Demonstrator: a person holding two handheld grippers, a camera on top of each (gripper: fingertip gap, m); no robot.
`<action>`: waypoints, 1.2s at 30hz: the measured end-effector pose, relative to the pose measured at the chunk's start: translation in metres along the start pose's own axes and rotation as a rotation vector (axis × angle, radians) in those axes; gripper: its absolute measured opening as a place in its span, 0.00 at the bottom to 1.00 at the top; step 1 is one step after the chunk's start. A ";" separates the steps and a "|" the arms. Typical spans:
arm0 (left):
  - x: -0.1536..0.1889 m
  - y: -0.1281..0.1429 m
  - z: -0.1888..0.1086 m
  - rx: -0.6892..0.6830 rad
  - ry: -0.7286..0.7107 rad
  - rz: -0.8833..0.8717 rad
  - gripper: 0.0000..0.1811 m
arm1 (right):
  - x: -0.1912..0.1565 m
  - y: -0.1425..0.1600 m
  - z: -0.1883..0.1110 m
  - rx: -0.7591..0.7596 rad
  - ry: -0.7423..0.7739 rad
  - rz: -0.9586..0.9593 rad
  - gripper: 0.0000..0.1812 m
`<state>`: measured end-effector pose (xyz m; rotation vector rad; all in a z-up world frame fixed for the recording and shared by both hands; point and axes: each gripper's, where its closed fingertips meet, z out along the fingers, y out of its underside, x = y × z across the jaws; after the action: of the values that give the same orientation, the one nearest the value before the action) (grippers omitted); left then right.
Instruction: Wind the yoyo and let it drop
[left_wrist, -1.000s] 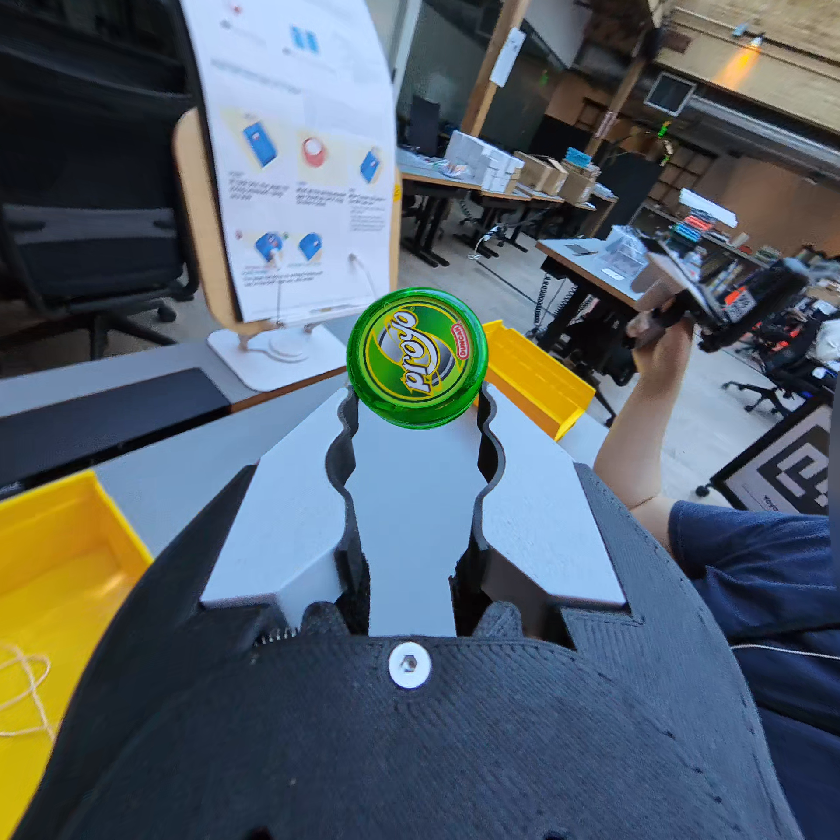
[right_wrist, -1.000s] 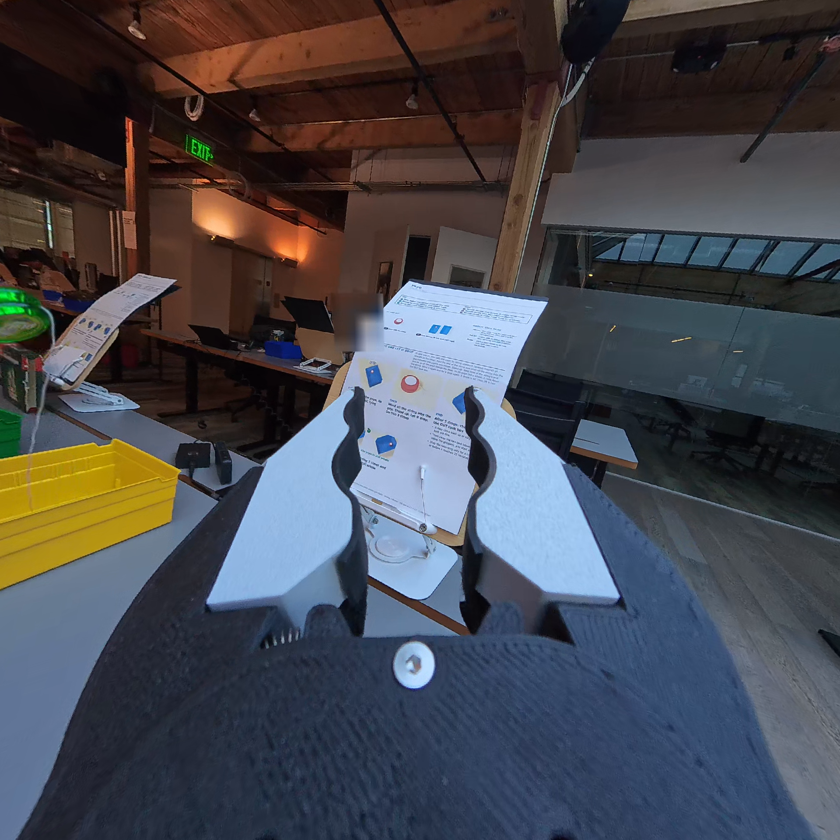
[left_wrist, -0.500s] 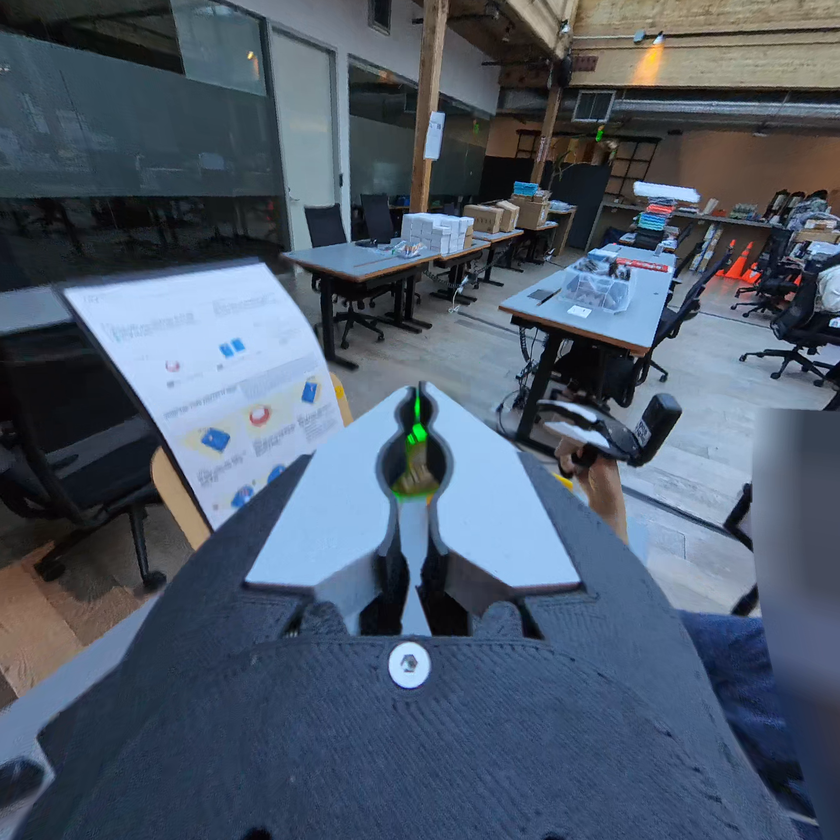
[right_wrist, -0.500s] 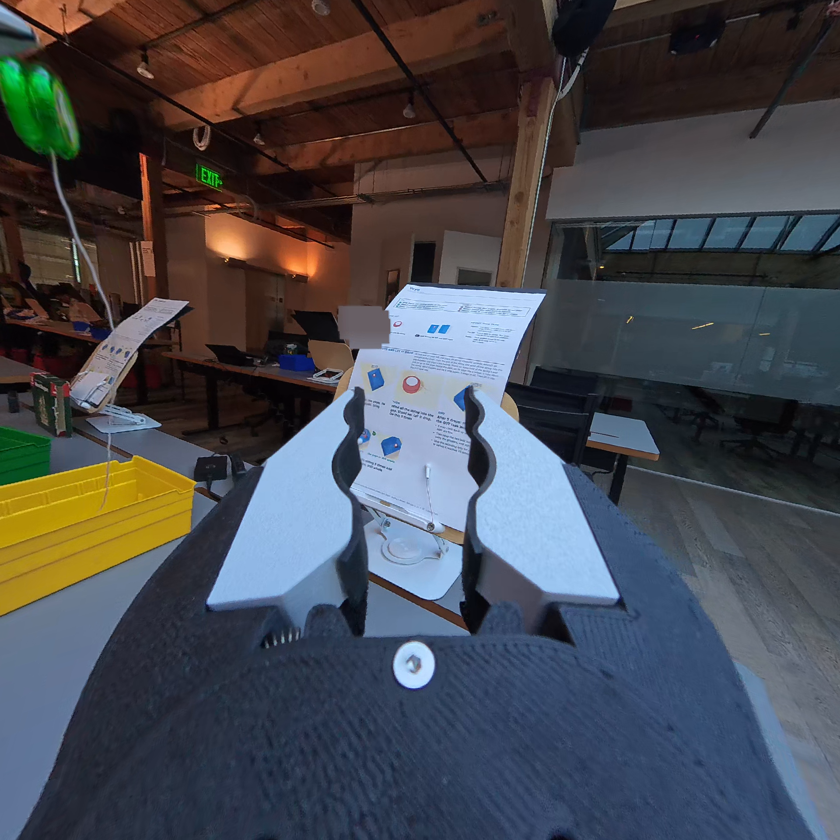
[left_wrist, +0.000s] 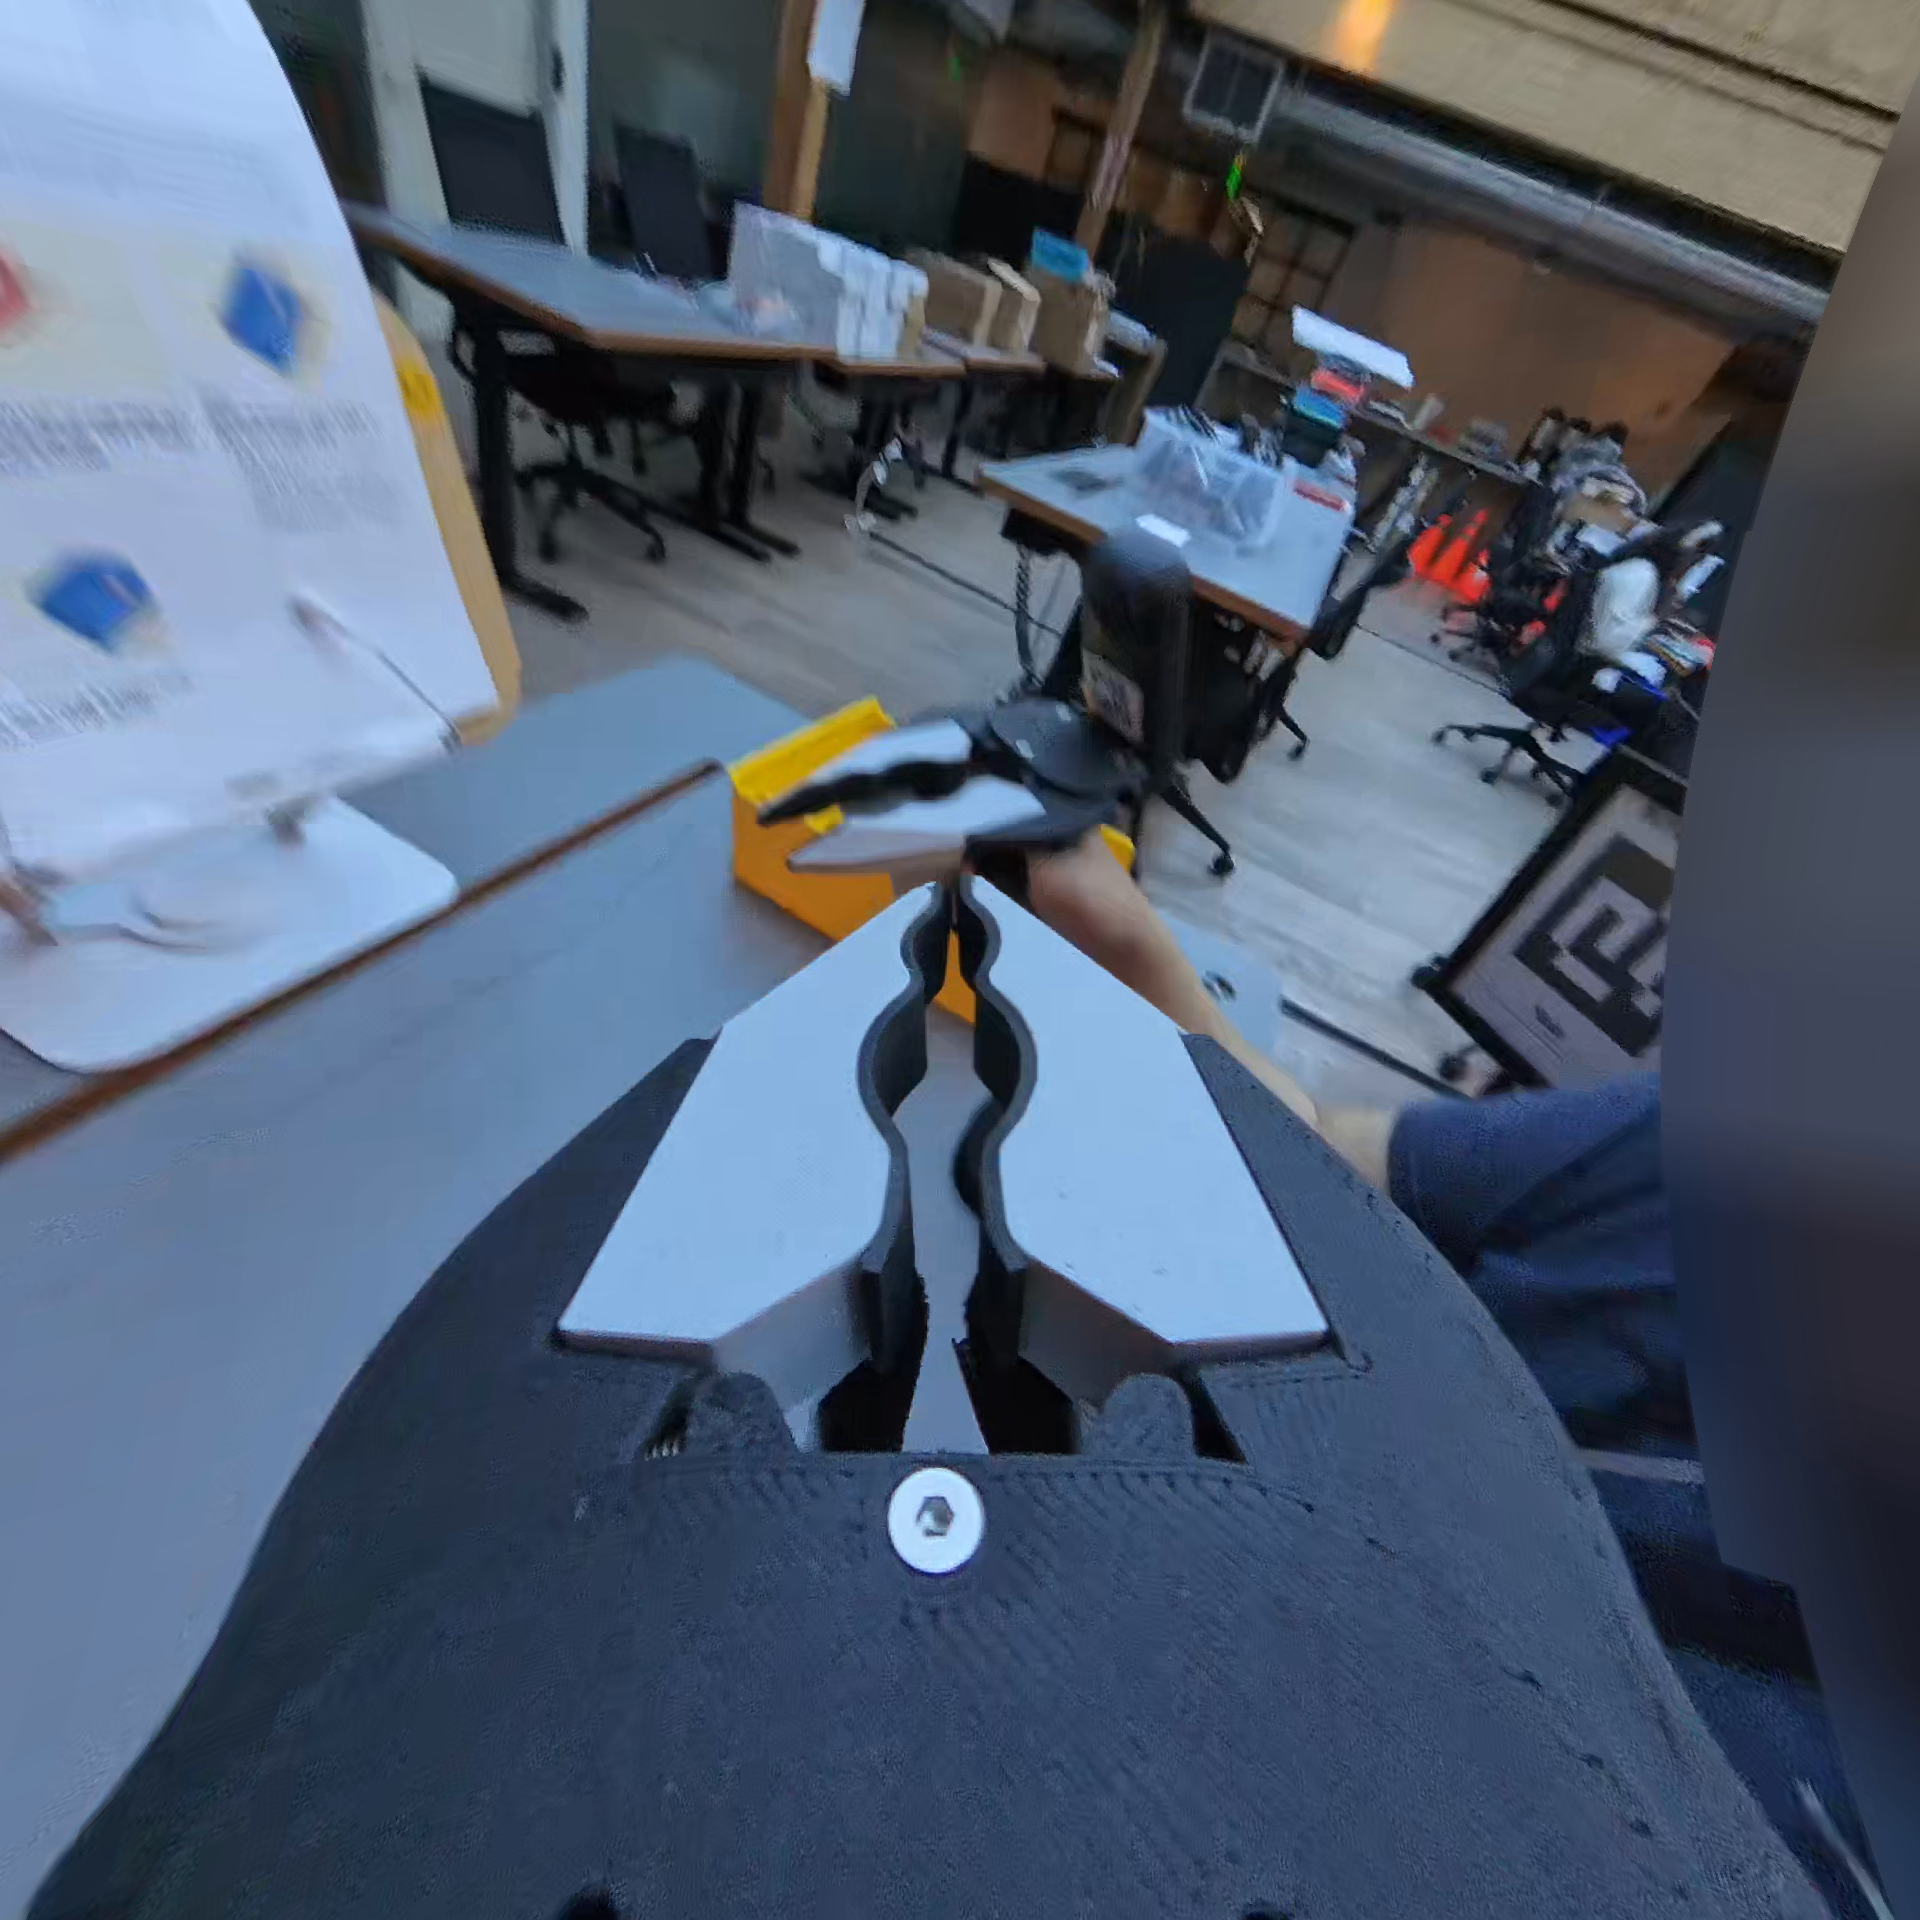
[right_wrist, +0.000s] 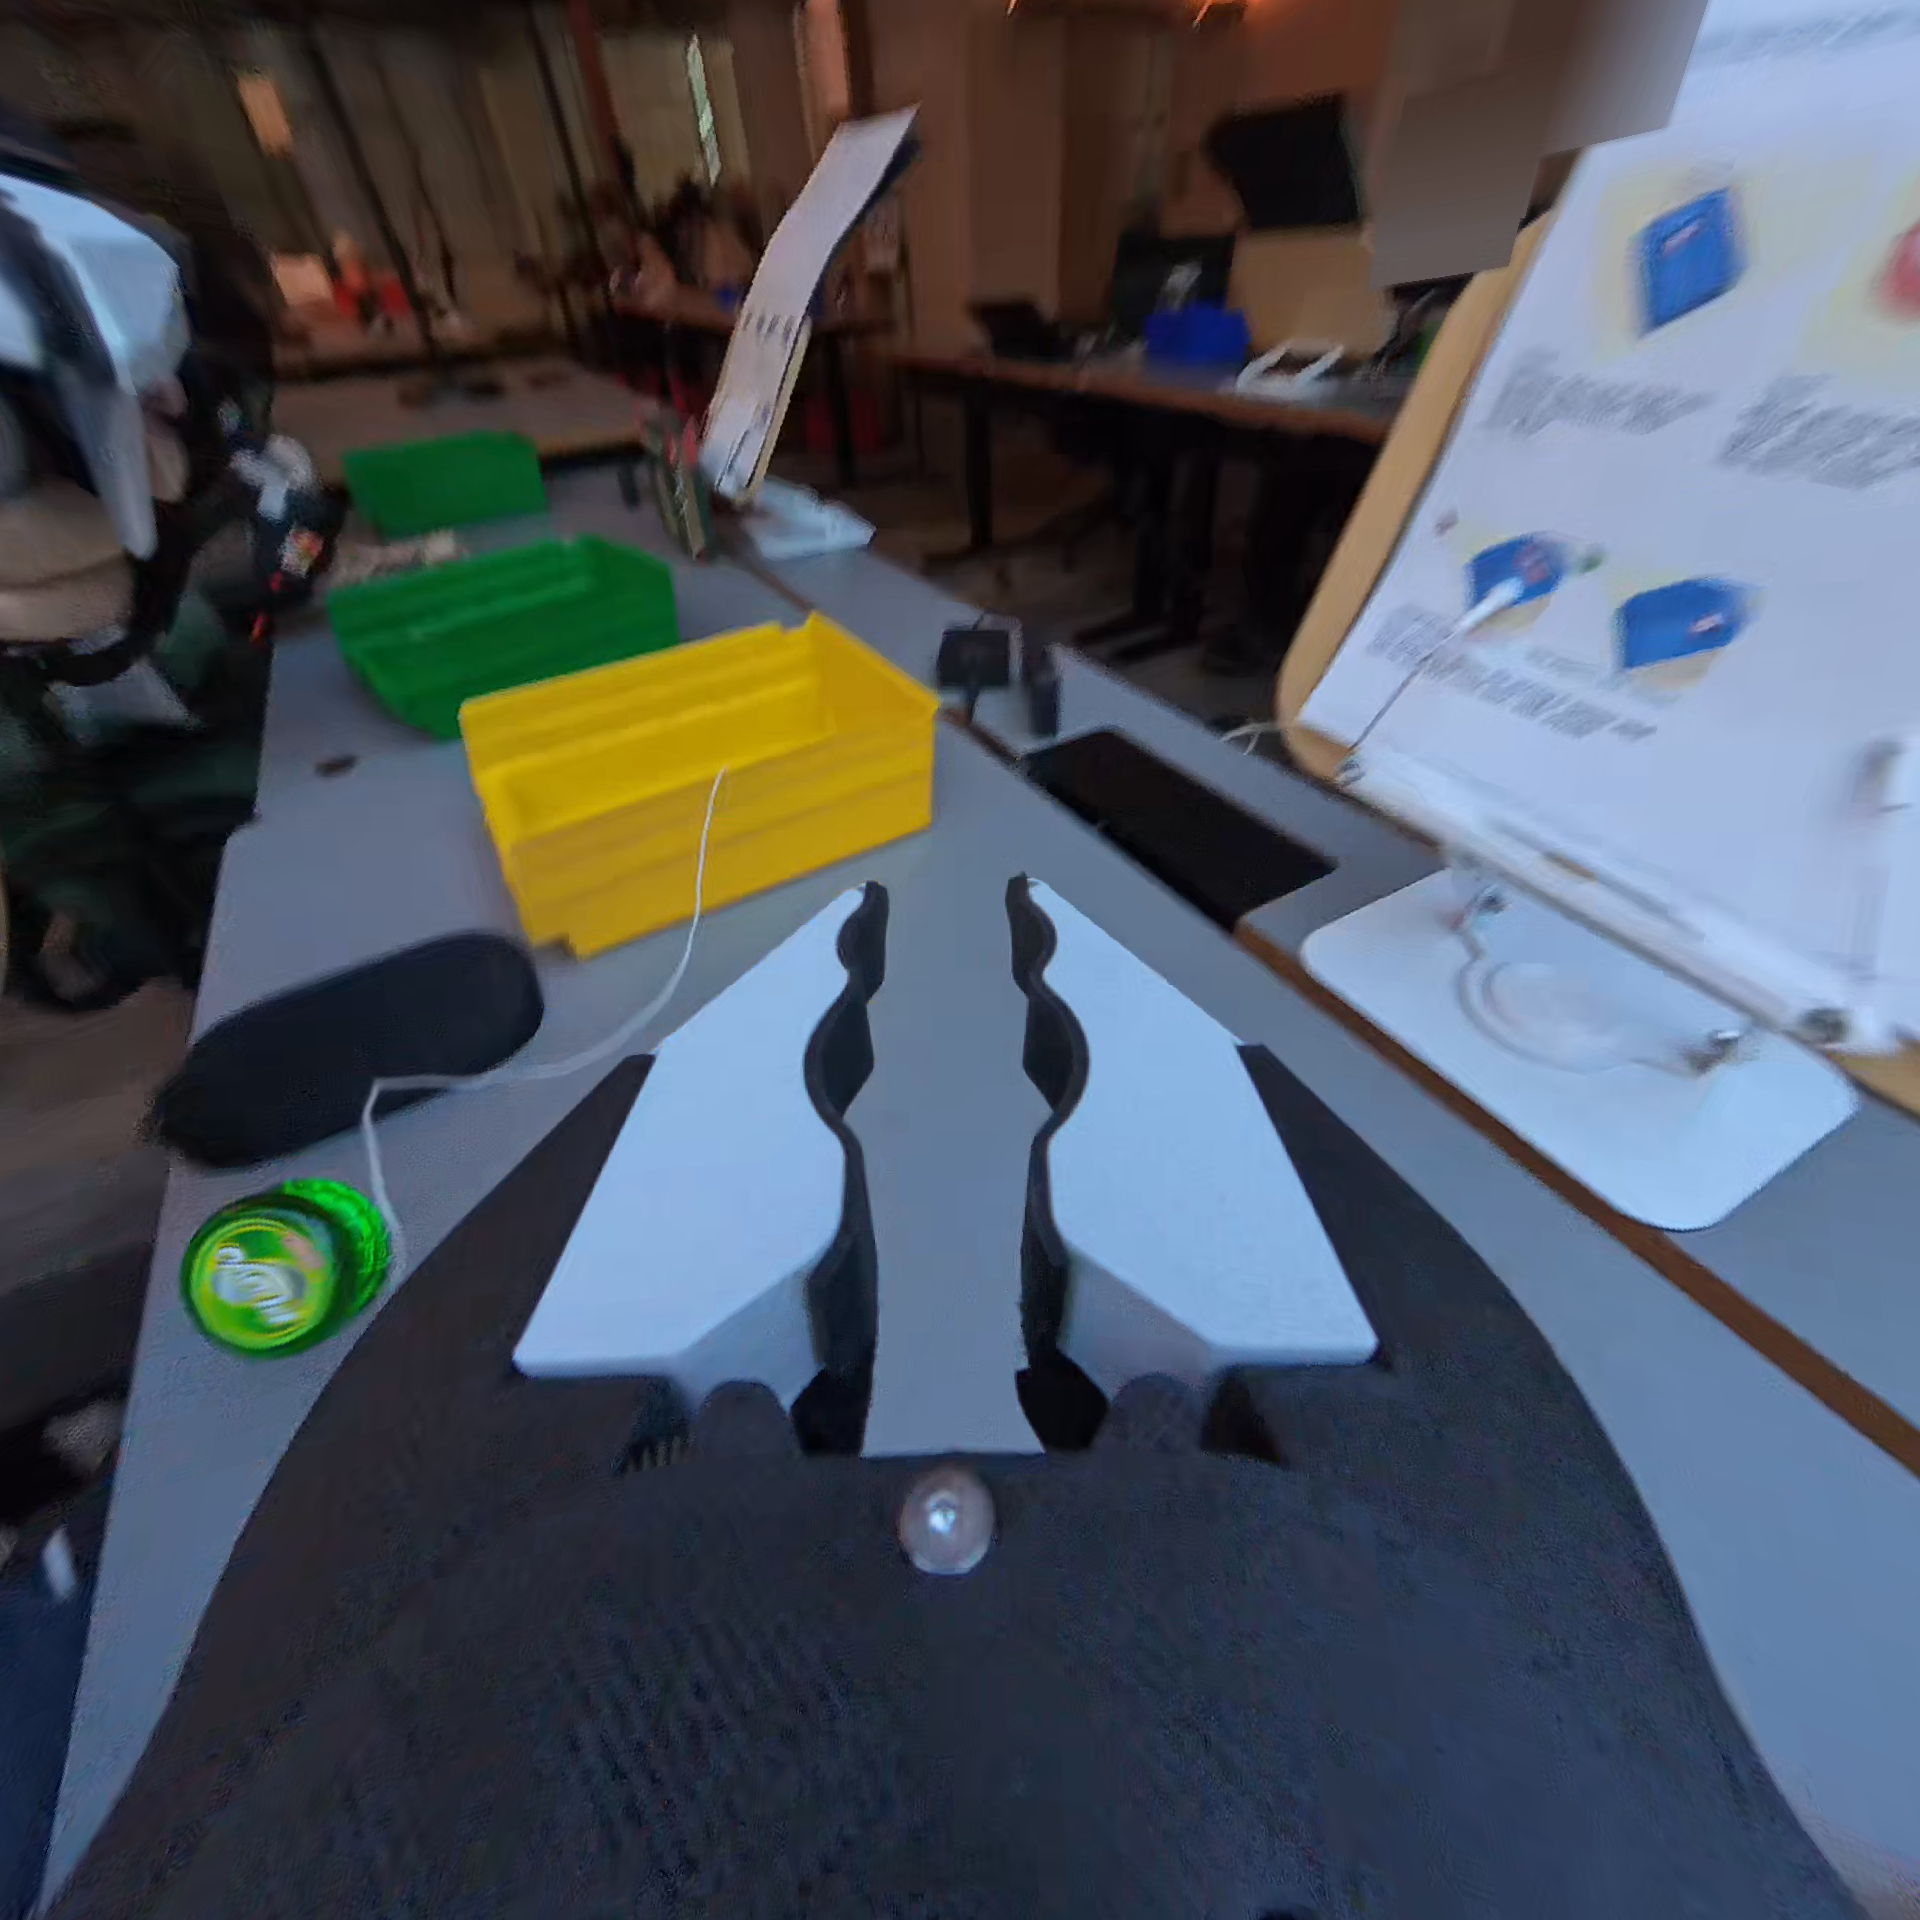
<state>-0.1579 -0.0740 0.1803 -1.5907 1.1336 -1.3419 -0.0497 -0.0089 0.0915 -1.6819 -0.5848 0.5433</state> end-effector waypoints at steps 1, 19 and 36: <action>0.006 0.047 -0.006 -0.059 0.068 -0.025 0.08 | -0.014 0.024 0.010 -0.077 -0.051 -0.018 0.13; 0.029 0.369 -0.049 -0.646 0.342 0.131 0.38 | -0.030 0.139 -0.016 -0.284 0.043 0.130 0.15; 0.000 0.383 -0.088 -0.600 -0.143 0.291 0.16 | -0.090 0.156 0.010 -0.348 -0.047 -0.018 0.15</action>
<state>-0.3048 -0.1981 -0.1620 -1.7995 1.7024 -0.7162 -0.1118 -0.0846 -0.0602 -1.9925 -0.7609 0.4893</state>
